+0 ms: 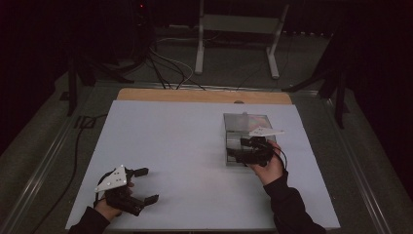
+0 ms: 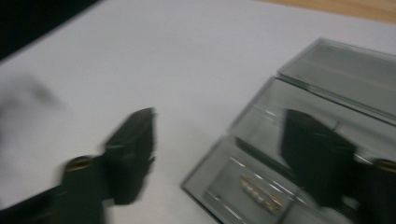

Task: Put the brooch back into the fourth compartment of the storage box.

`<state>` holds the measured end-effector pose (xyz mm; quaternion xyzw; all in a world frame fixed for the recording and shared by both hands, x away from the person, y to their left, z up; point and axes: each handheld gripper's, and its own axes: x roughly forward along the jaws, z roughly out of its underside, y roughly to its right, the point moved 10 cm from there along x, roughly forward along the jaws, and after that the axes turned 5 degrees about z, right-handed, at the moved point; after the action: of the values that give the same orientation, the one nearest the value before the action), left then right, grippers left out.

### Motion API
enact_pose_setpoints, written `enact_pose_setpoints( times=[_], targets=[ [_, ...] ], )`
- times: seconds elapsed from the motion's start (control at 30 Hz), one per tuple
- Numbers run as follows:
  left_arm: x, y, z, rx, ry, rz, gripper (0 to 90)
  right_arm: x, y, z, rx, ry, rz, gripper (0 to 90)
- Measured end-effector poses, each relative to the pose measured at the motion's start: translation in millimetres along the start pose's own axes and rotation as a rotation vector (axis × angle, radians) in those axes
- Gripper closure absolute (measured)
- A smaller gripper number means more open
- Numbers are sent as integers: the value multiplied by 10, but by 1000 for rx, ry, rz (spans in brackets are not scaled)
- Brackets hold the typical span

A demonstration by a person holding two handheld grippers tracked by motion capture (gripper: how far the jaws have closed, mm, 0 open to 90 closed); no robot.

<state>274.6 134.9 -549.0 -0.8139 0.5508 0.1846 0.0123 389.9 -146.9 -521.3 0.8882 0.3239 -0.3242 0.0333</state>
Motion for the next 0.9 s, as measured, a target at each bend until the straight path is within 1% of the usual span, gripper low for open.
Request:
enact_pose_setpoints(
  times=[0.03,0.1,0.2,0.27,0.3,0.33,0.43,0.53,0.6,0.7,0.83,0.9],
  targets=[
    [6,0,2,0,-3,1,13,-17,-32,-11,-7,7,-24,131],
    [13,0,4,-1,-5,2,13,-55,-58,-40,-9,25,-32,124],
    [13,-7,8,-2,-6,1,13,-93,-112,-68,-26,38,-64,0],
    [13,-5,6,-2,-3,3,14,-119,-136,-84,-35,48,-76,0],
    [12,-3,8,0,-5,3,13,-125,-148,-83,-49,43,-80,0],
    [12,-3,10,1,-6,4,13,-132,-158,-86,-60,44,-79,0],
    [10,-5,20,0,-6,5,13,-161,-179,-116,-84,68,-69,0],
    [-3,0,7,4,2,8,13,-202,-206,-126,-92,85,-73,0],
    [-6,7,14,2,0,11,13,-230,-221,-109,-102,92,-69,0],
    [-10,-1,9,0,5,11,13,-277,-250,-68,-111,95,-79,0],
    [-10,-1,8,2,4,12,13,-325,-279,13,-120,106,-108,0],
    [-9,0,5,3,5,12,13,-345,-285,82,-125,101,-120,0]
  ],
)
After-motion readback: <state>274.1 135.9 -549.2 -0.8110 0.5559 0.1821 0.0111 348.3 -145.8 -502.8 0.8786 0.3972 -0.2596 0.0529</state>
